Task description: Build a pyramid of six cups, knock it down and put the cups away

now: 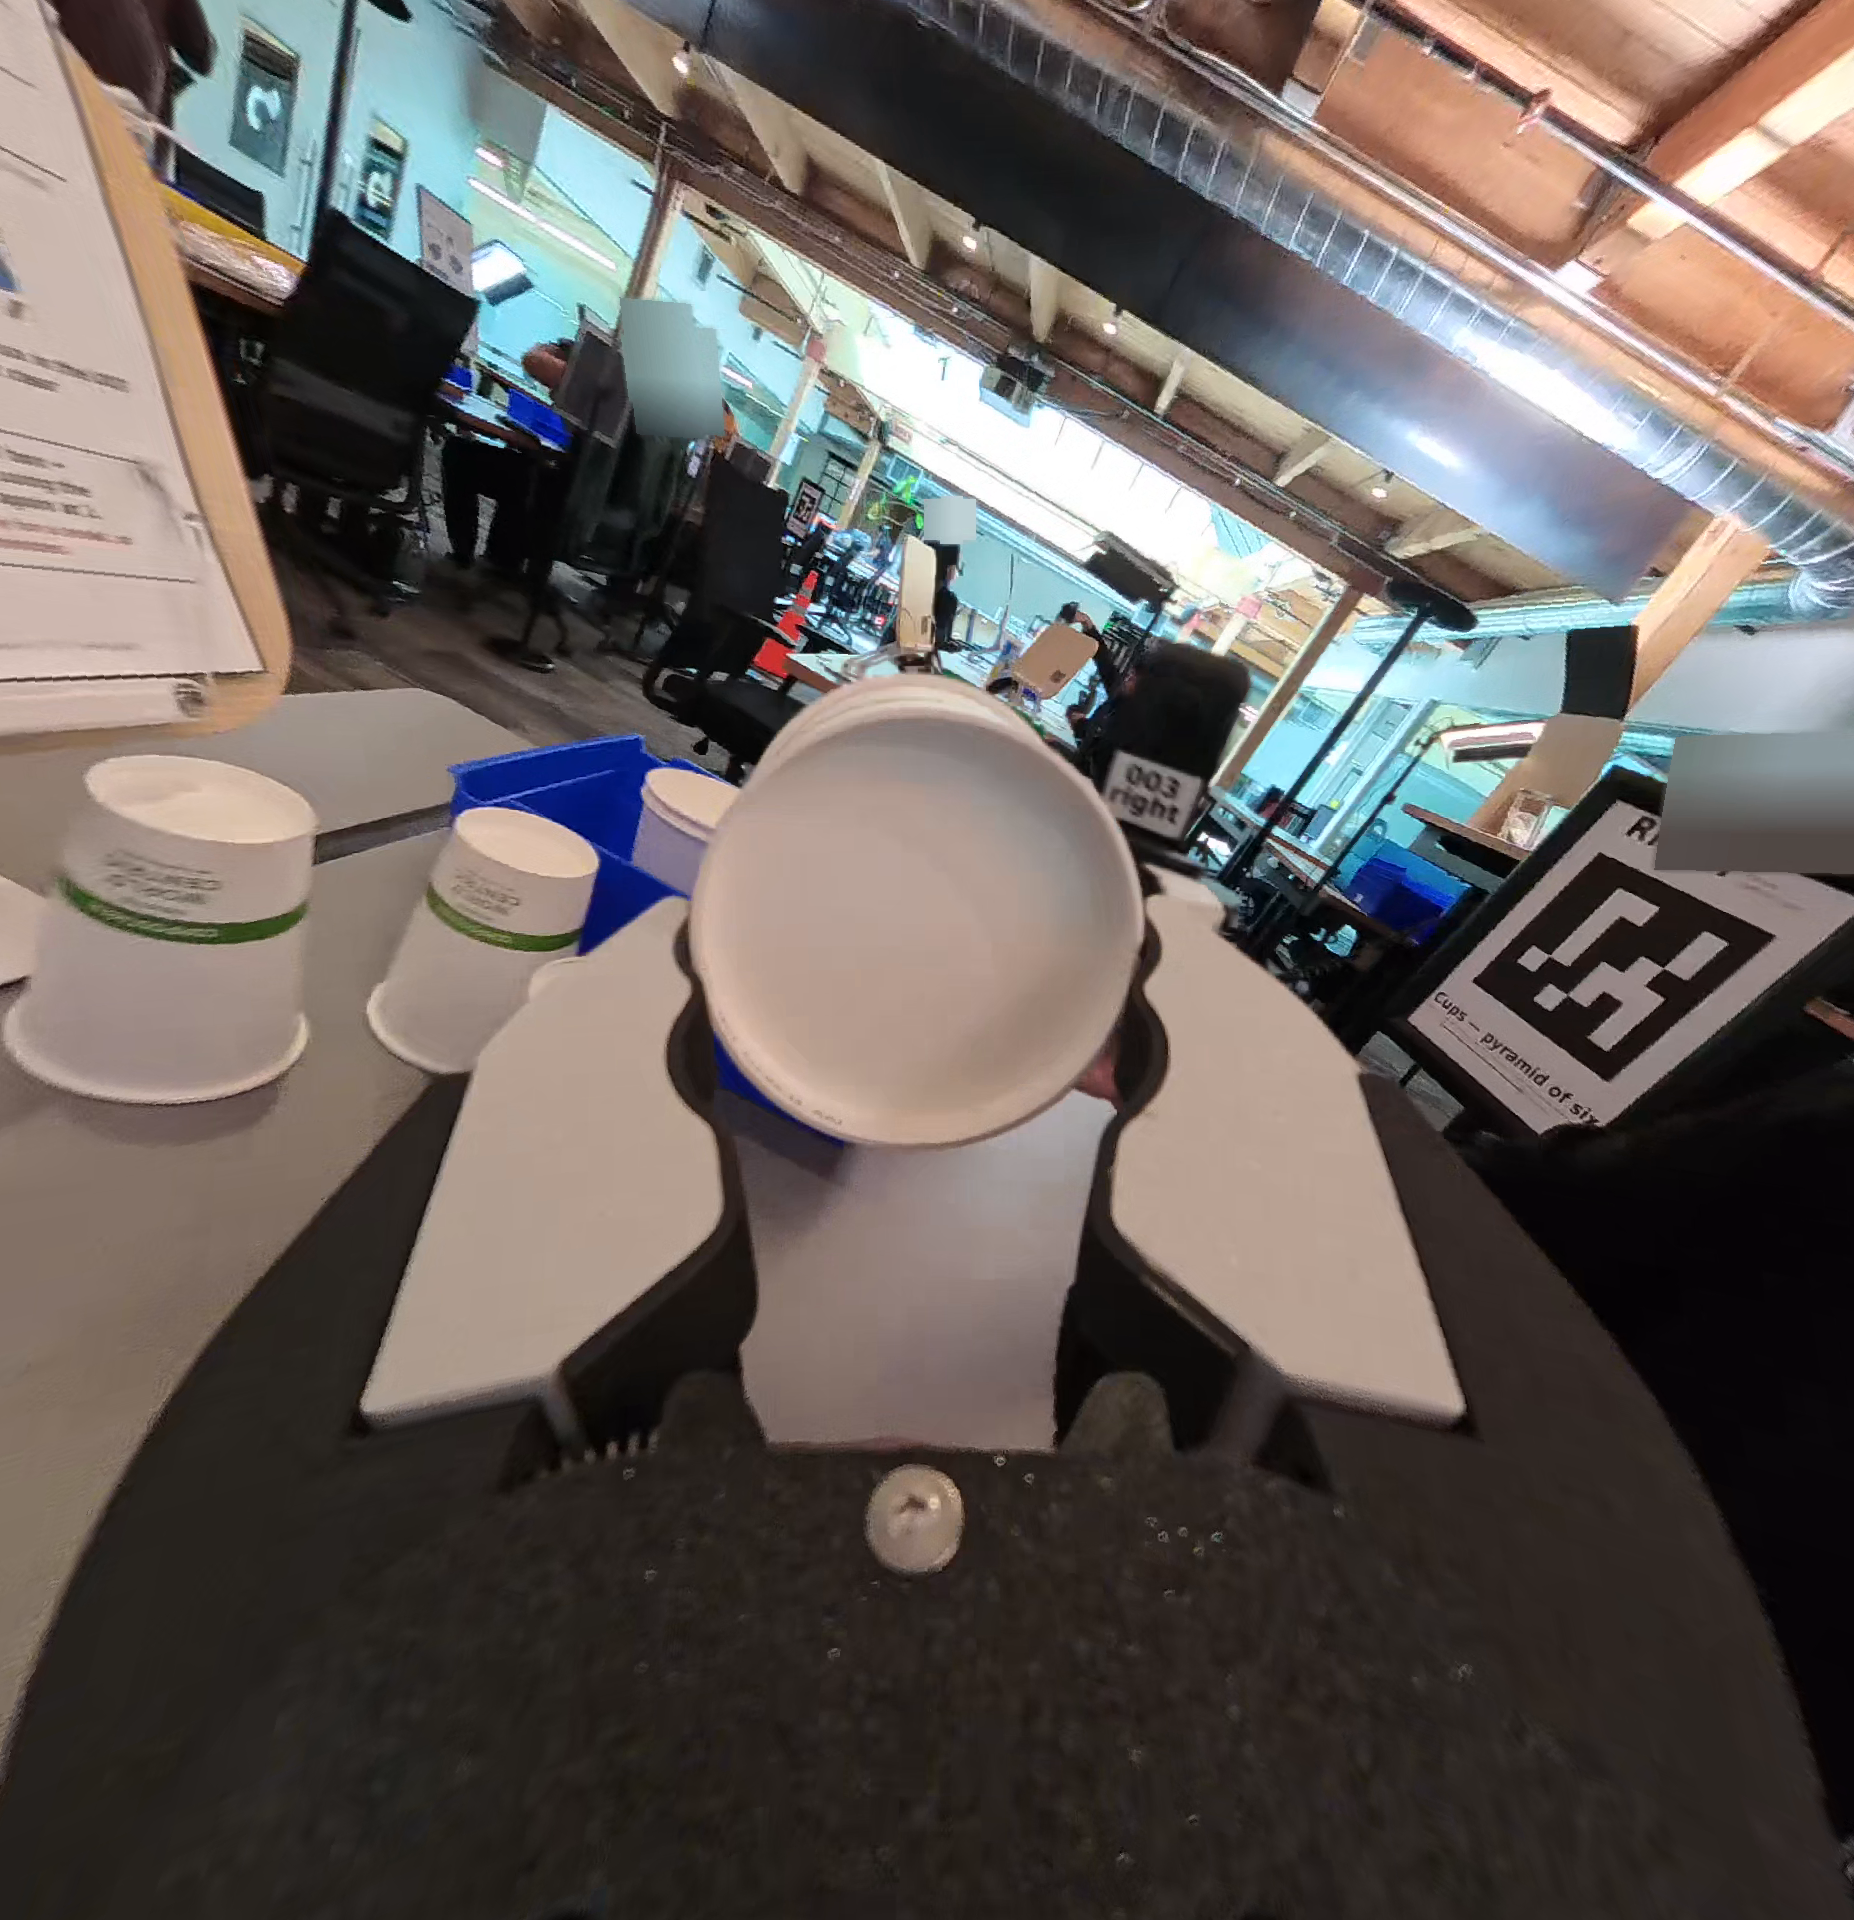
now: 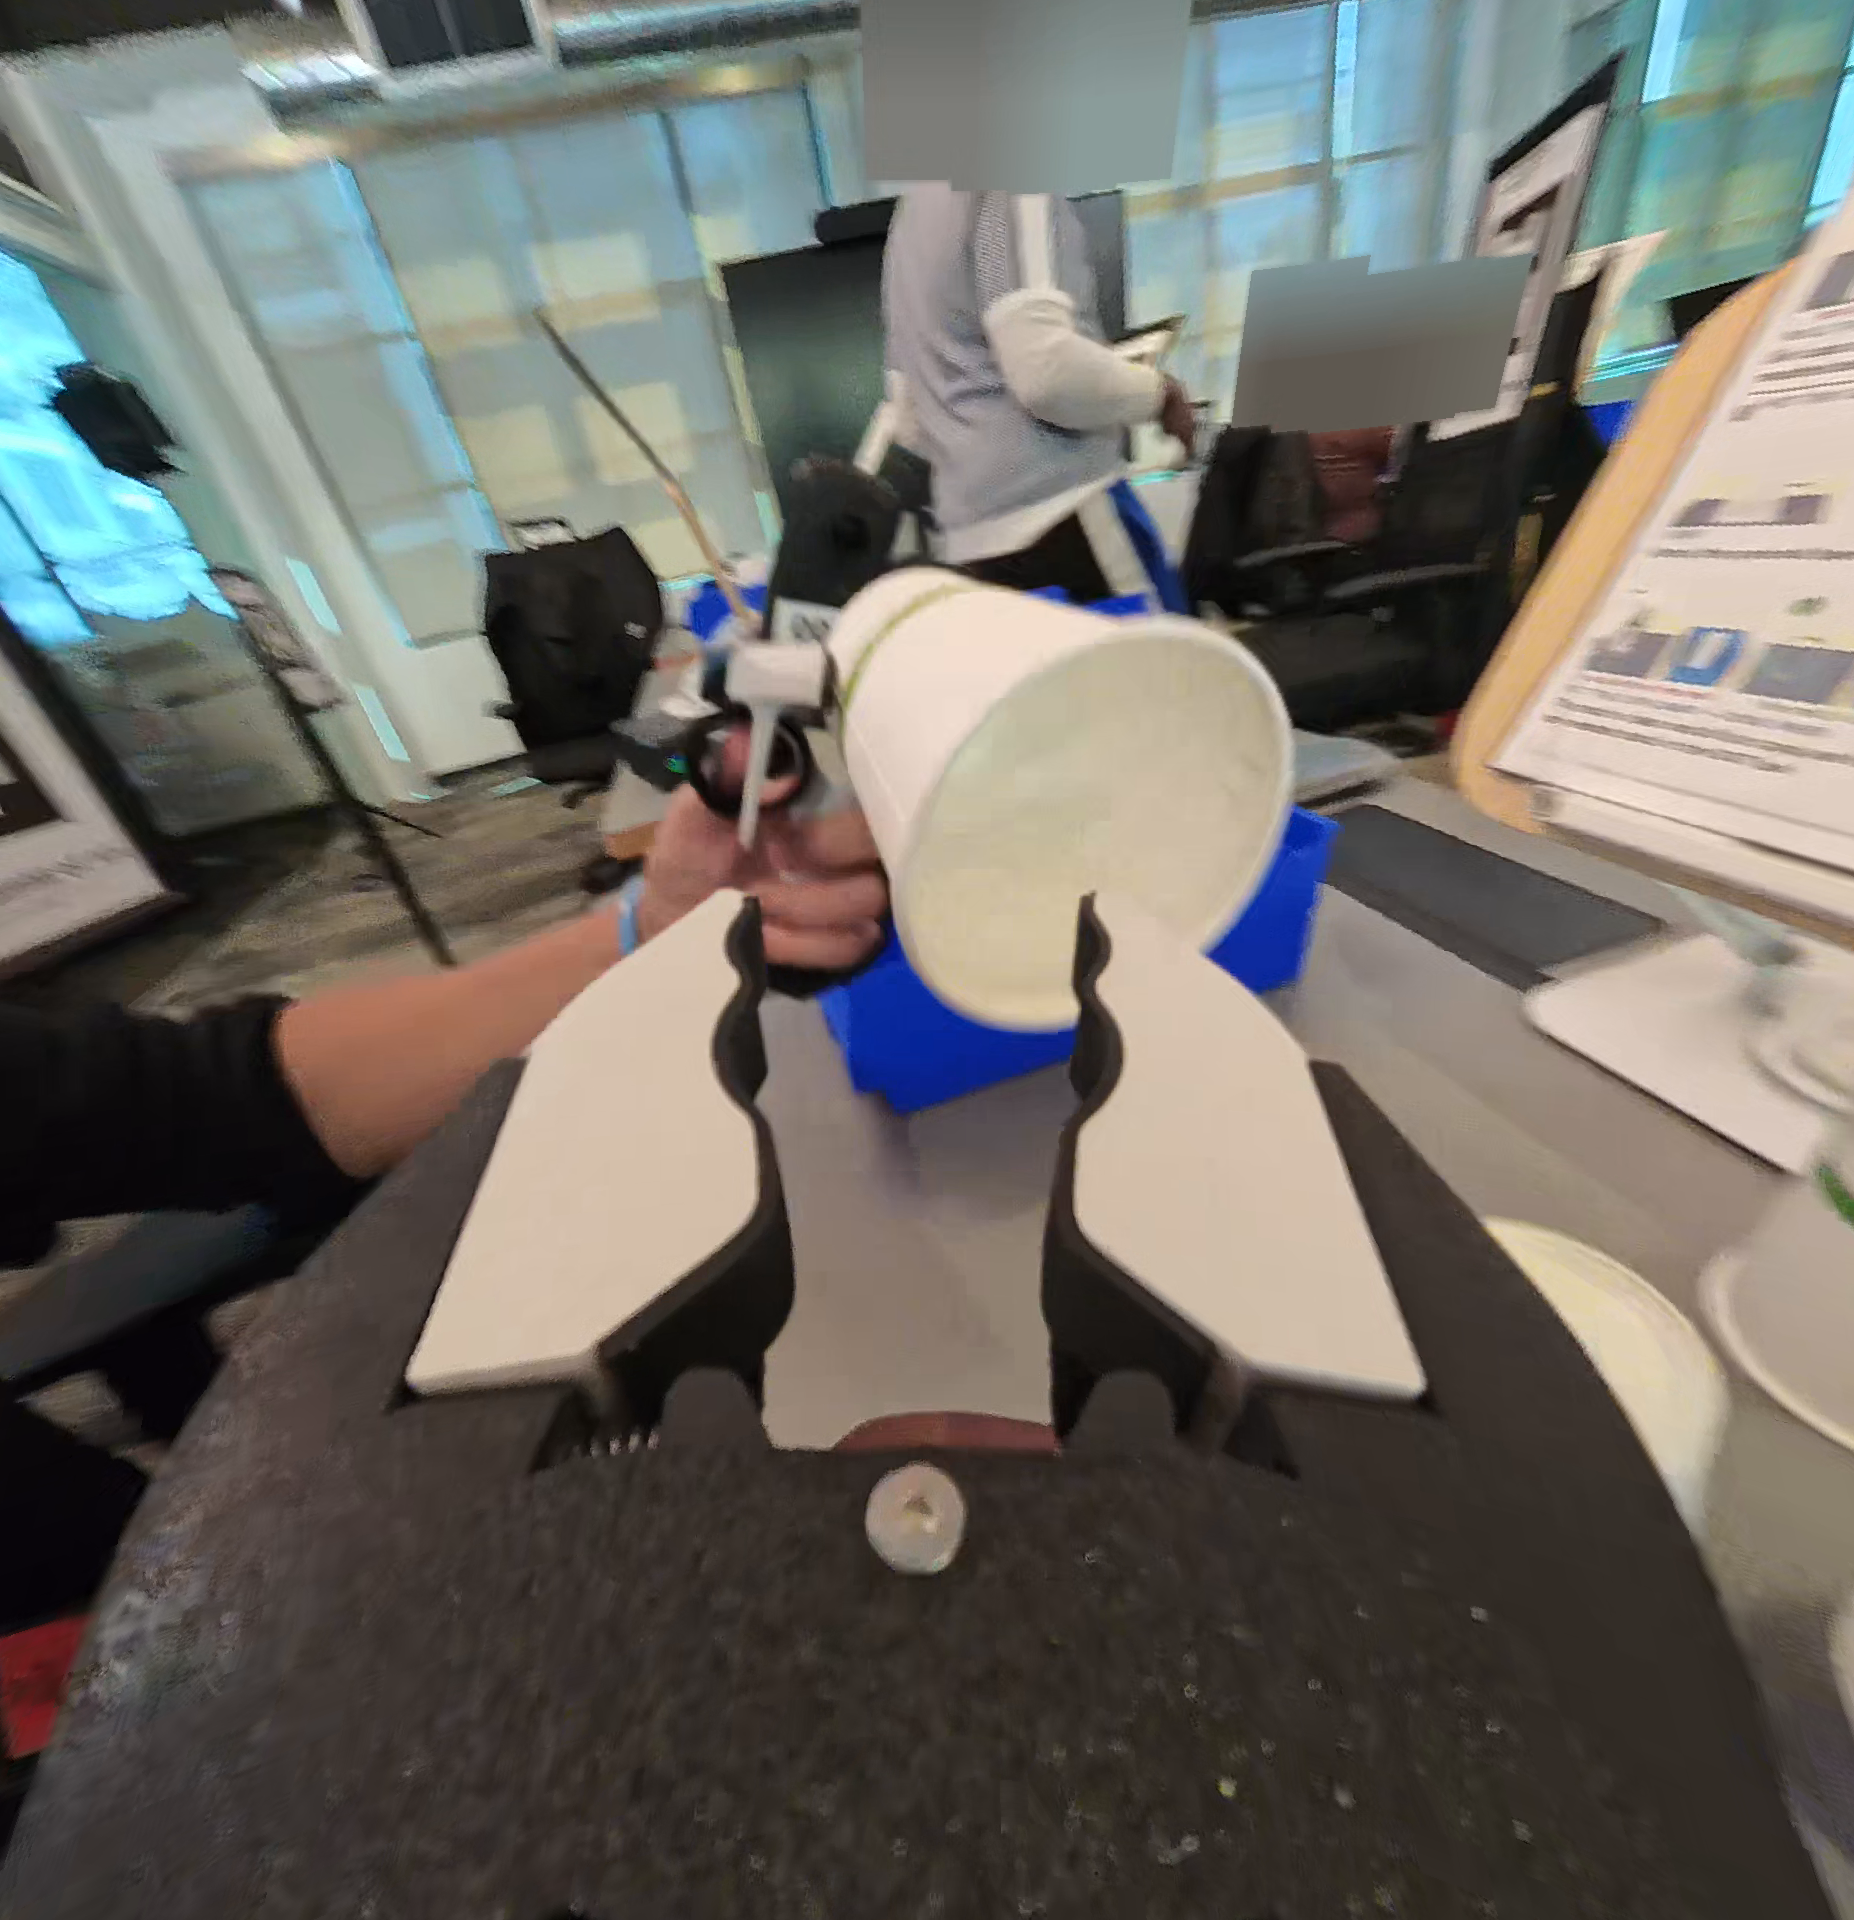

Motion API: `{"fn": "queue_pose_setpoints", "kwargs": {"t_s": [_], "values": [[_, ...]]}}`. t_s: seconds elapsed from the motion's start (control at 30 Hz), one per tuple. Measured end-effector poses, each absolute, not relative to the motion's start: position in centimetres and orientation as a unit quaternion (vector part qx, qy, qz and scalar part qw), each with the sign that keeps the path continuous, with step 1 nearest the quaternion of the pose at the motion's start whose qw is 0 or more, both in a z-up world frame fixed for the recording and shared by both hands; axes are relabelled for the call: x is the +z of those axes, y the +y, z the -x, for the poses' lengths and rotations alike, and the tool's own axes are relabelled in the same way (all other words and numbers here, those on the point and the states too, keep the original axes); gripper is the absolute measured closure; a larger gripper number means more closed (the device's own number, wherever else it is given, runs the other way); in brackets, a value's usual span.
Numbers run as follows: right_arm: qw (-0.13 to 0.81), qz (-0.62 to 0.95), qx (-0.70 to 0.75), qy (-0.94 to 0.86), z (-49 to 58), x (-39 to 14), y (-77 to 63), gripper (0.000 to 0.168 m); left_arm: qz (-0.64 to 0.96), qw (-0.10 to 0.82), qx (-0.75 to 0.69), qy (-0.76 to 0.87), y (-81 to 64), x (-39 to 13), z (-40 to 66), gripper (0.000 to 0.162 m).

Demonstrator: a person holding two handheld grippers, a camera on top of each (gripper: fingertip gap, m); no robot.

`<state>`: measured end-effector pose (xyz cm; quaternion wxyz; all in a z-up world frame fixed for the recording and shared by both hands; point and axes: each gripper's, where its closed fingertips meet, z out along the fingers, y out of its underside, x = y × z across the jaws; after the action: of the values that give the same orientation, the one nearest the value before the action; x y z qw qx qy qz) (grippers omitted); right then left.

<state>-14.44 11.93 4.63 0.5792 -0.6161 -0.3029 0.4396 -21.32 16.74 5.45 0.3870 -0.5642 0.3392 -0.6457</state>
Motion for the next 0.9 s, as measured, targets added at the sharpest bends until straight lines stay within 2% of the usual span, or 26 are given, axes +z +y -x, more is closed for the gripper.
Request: {"fn": "queue_pose_setpoints", "kwargs": {"t_s": [0.07, 0.1, 0.13, 0.17, 0.33, 0.37, 0.4, 0.43, 0.57, 0.63, 0.73, 0.9], "values": [[0.546, 0.602, 0.493, -0.311, 15.8, 5.1, 12.0, 0.117, 0.56, 0.386, -0.648, 0.342, 16.2, 5.2, 20.7, 0.087], [0.532, 0.588, 0.523, -0.314, 16.2, 5.4, 11.7, 0.126, 0.558, 0.383, -0.651, 0.344, 16.0, 5.1, 20.5, 0.087], [0.519, 0.568, 0.557, -0.313, 16.4, 5.7, 11.3, 0.149, 0.558, 0.378, -0.652, 0.347, 15.8, 5.0, 20.3, 0.087], [0.511, 0.558, 0.581, -0.3, 16.3, 5.9, 11.3, 0.163, 0.556, 0.371, -0.656, 0.351, 15.6, 4.8, 20.1, 0.087], [0.497, 0.565, 0.599, -0.273, 15.1, 4.6, 11.7, 0.166, 0.585, 0.388, -0.617, 0.357, 15.0, 3.1, 19.8, 0.087], [0.503, 0.572, 0.589, -0.271, 14.4, 4.8, 11.9, 0.166, 0.595, 0.389, -0.607, 0.355, 14.6, 2.6, 20.0, 0.081], [0.518, 0.579, 0.569, -0.272, 13.3, 5.4, 12.0, 0.166, 0.607, 0.393, -0.597, 0.347, 14.2, 2.0, 20.4, 0.071], [0.54, 0.584, 0.54, -0.275, 11.9, 6.5, 12.1, 0.166, 0.621, 0.401, -0.583, 0.338, 13.7, 1.1, 20.9, 0.069], [0.635, 0.652, 0.29, -0.296, 3.7, 11.4, 13.7, 0.166, 0.695, 0.445, -0.484, 0.291, 11.3, -5.5, 23.0, 0.08], [0.633, 0.695, 0.133, -0.313, -0.9, 13.0, 14.8, 0.166, 0.745, 0.429, -0.428, 0.279, 10.2, -8.5, 23.8, 0.08], [0.531, 0.773, -0.022, -0.346, -6.6, 12.5, 16.1, 0.166, 0.751, 0.424, -0.417, 0.287, 8.0, -9.5, 23.7, 0.085], [0.318, 0.863, -0.059, -0.388, -12.0, 7.1, 18.0, 0.166, 0.744, 0.432, -0.373, 0.346, 6.9, -10.2, 22.6, 0.084]]}}
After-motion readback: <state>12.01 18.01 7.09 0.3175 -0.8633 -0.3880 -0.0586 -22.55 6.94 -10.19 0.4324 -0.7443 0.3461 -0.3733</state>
